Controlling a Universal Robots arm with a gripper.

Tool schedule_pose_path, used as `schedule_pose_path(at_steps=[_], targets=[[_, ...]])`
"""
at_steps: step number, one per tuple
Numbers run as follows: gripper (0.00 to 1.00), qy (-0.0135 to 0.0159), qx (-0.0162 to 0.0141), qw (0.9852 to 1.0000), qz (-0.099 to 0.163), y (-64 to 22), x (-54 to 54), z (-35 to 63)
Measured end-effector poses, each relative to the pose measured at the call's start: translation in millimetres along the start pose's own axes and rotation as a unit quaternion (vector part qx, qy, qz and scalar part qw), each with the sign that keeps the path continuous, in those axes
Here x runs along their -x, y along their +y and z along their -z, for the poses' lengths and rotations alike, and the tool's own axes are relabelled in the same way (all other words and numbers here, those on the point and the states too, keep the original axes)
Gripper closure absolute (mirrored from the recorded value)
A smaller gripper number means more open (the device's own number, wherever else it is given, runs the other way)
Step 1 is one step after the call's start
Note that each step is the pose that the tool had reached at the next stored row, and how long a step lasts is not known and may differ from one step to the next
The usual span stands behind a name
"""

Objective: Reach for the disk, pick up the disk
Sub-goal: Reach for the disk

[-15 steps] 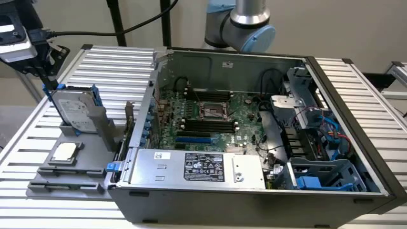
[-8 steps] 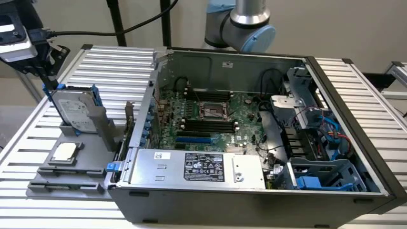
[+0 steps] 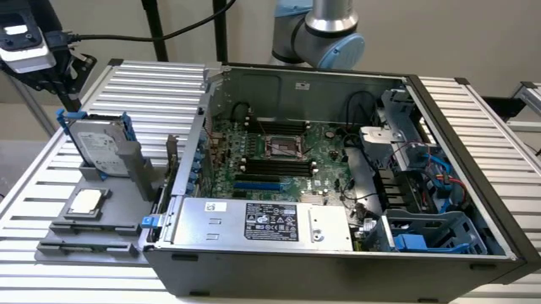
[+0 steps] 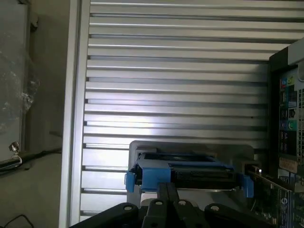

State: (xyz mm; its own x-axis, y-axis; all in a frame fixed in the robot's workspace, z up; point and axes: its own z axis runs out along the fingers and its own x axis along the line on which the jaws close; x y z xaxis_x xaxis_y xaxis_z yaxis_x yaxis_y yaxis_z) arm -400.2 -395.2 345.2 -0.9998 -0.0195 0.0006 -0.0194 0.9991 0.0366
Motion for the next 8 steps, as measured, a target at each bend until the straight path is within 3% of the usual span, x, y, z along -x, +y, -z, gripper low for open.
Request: schedule_pose_path(at_steps=[4, 8], targets=[[0.89, 0.0007, -0.0011, 0.9998, 0.021, 4.4, -0.5, -0.3], [0.89, 0.0020, -0.0012, 0.9984, 0.057, 4.5, -0.5, -0.2]])
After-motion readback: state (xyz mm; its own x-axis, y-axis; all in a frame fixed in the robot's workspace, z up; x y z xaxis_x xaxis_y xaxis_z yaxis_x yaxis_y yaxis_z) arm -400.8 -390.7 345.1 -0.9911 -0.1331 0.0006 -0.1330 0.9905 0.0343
